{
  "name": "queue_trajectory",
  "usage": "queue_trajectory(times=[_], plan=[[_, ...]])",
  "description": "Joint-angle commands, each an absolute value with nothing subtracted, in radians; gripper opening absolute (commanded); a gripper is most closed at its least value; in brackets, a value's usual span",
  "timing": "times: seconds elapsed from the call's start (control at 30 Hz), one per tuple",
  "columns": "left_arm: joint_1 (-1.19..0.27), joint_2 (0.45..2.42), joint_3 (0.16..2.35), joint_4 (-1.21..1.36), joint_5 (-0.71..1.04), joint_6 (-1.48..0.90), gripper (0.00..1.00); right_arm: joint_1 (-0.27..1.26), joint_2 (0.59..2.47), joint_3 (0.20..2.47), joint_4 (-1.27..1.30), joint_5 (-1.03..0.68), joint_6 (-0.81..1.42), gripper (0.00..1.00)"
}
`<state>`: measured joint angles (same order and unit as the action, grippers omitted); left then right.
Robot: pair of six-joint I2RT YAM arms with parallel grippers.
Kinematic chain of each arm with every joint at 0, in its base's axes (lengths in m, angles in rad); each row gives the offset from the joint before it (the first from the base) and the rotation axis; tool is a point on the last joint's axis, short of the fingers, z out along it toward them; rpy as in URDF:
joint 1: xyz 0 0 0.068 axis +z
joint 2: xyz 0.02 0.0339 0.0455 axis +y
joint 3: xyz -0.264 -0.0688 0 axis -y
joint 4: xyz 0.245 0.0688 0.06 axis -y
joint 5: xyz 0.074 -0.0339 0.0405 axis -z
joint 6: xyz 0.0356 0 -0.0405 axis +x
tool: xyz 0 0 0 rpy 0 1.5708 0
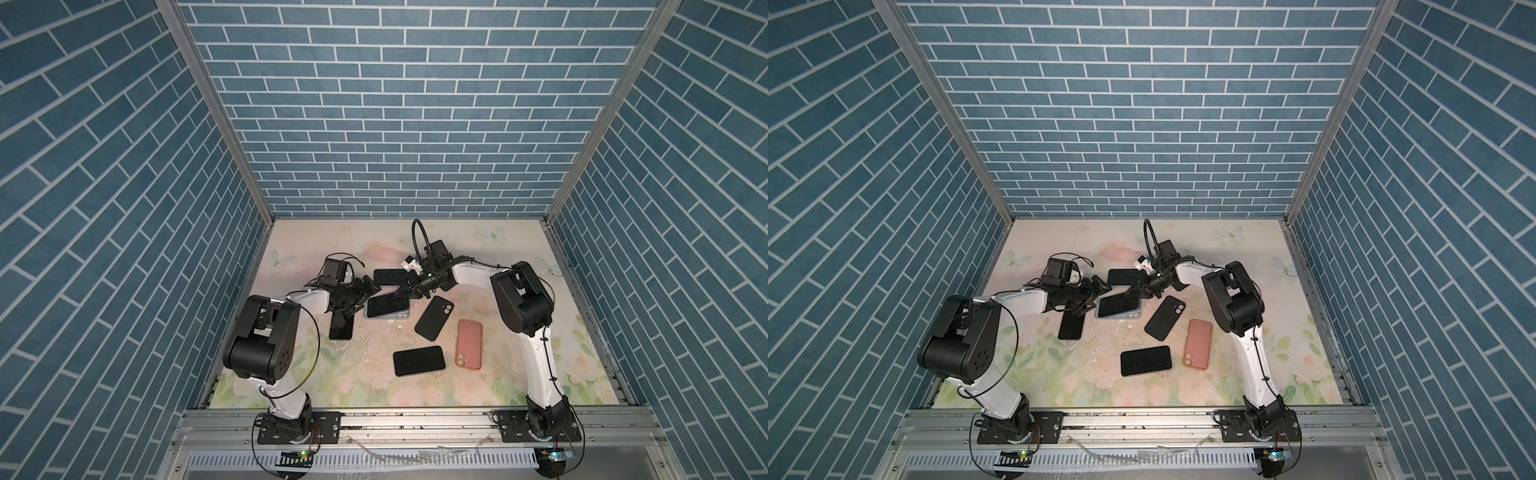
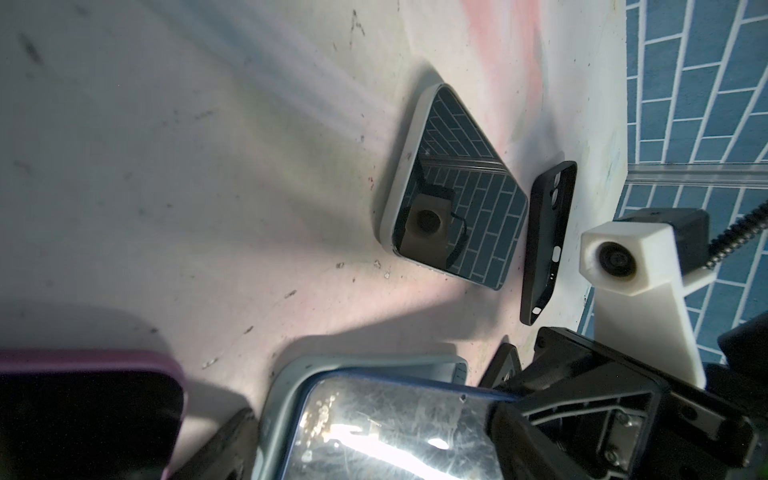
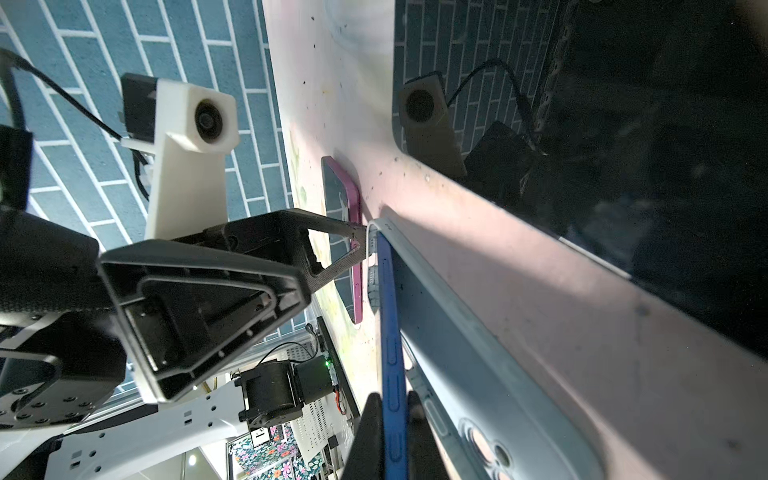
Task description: Put the phone into the phone case
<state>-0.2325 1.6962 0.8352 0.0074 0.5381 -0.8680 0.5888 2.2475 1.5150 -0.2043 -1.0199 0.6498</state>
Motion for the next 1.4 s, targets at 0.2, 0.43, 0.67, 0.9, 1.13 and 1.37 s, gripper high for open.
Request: queue_trajectory(times=[0.2, 0.43, 0.67, 0.9, 1.13, 1.37], plan=[[-0.260, 1.736, 0.817, -0.015, 0.520, -0.895, 0.90, 0.613, 2.304, 1.465, -0.117, -0.908, 0.672, 0.00], [-0.269, 1.738, 0.821, -0.020, 0.512, -0.901, 0.90, 0.617, 2.325, 1.459, -0.094, -0.895, 0.672, 0.00], [-0.274, 1.728, 0.816, -0.013, 0.500, -0.917, 0.90, 0.618, 2.299, 1.433, -0.111, -0.834, 0.625, 0.17], [-0.275, 1.734, 0.810, 0.005, 0.502, -0.931, 0.91, 0.618, 2.275, 1.434, -0.110, -0.808, 0.597, 0.29], [-0.276, 1.730, 0.795, 0.042, 0.508, -0.954, 0.91, 0.620, 2.220, 1.423, -0.132, -0.734, 0.549, 0.36], [-0.275, 1.725, 0.782, 0.064, 0.505, -0.968, 0.90, 0.639, 2.131, 1.459, -0.264, -0.585, 0.422, 0.42]])
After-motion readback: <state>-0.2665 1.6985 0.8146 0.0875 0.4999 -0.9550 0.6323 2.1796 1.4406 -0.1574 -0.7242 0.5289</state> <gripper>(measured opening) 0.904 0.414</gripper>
